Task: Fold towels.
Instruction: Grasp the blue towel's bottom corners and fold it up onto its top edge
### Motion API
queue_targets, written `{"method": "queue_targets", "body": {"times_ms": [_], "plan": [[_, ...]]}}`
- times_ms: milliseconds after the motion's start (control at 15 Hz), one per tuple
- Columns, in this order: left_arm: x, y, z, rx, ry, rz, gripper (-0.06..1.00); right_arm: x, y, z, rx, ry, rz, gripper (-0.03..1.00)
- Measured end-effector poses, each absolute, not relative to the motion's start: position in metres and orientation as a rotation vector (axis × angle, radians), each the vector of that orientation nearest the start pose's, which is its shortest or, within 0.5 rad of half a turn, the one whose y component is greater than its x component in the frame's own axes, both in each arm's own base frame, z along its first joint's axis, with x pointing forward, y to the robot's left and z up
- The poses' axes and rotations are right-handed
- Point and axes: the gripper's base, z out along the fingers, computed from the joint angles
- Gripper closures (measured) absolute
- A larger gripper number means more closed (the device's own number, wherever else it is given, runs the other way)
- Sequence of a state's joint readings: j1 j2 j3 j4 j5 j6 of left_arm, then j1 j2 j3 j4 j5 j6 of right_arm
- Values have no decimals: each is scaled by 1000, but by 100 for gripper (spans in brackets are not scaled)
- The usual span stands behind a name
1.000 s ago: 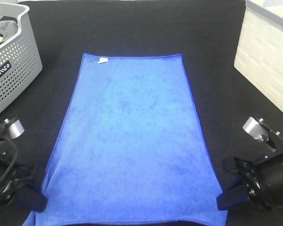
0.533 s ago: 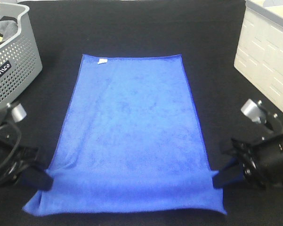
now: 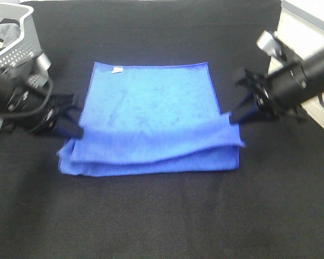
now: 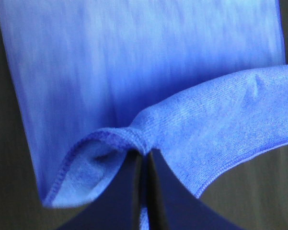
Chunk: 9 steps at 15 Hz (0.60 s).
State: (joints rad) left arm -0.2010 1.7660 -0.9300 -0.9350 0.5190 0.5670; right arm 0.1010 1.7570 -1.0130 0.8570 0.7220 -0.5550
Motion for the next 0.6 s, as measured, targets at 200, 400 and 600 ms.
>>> {"method": "queue_targets", "body": {"times_ms": [200, 400, 600], "plan": [[372, -94, 174, -49, 2619, -701, 93, 379, 84, 190, -84, 2692, 784, 97], [420, -87, 177, -53, 2564, -713, 93, 429, 89, 188, -115, 2647, 776, 97], [456, -91, 176, -24, 2506, -710, 93, 469, 93, 185, -140, 2585, 761, 97]]}}
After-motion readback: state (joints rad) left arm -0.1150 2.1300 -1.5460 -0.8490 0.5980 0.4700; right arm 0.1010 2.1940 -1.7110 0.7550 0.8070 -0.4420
